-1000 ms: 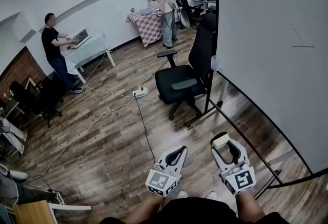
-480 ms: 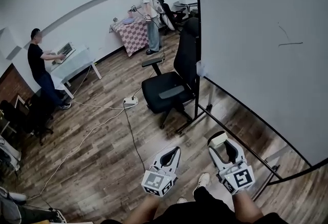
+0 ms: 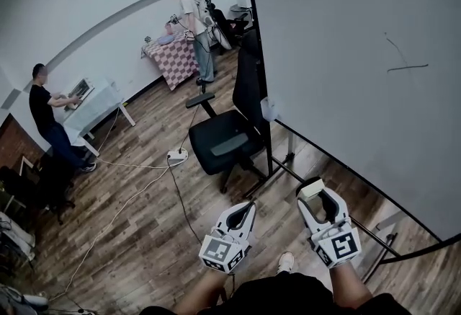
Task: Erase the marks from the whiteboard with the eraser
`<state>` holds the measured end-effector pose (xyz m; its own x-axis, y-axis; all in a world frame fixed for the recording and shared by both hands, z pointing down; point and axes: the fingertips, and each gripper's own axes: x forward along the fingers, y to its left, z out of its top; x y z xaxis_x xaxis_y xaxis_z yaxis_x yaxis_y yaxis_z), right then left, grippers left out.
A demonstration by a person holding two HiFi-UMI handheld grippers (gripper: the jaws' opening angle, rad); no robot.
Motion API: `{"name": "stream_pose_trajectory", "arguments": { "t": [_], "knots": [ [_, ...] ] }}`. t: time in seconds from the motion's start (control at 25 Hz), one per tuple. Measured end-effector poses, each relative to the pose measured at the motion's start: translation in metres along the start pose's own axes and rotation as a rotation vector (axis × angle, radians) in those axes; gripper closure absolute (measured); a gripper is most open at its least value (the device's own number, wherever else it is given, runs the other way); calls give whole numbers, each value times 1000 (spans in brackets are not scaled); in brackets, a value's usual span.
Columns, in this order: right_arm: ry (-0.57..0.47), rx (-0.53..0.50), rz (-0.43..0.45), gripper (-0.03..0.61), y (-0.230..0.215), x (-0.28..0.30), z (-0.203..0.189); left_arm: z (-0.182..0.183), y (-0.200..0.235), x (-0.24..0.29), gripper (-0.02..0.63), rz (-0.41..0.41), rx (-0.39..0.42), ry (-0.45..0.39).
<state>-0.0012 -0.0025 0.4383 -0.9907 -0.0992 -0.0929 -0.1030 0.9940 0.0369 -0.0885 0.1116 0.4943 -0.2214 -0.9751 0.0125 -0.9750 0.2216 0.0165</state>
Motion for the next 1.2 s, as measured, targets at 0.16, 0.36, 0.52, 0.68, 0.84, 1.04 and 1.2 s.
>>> {"name": "stream_pose_trajectory", "arguments": {
  "t": [0.16,0.36,0.52,0.68,0.84,1.04,1.2],
  "knots": [
    [-16,-5,-29,330,-40,17,0,1,10,41,595,-21,34,10],
    [-27,-43,-42,330,-75,28,-1,-4,32,72,595,18,25,41],
    [-30,-57,-60,330,-98,34,0,0,45,98,595,37,27,33],
    [-33,-63,-84,330,-118,39,-1,6,44,126,595,9,30,19],
    [-31,-85,-114,330,-129,43,1,11,31,153,595,-65,51,5],
    [-58,-138,-161,330,-143,59,8,9,22,195,595,-179,65,-15],
    [-47,-152,-267,330,-164,68,15,13,18,234,595,-301,95,-24]
  ]
}}
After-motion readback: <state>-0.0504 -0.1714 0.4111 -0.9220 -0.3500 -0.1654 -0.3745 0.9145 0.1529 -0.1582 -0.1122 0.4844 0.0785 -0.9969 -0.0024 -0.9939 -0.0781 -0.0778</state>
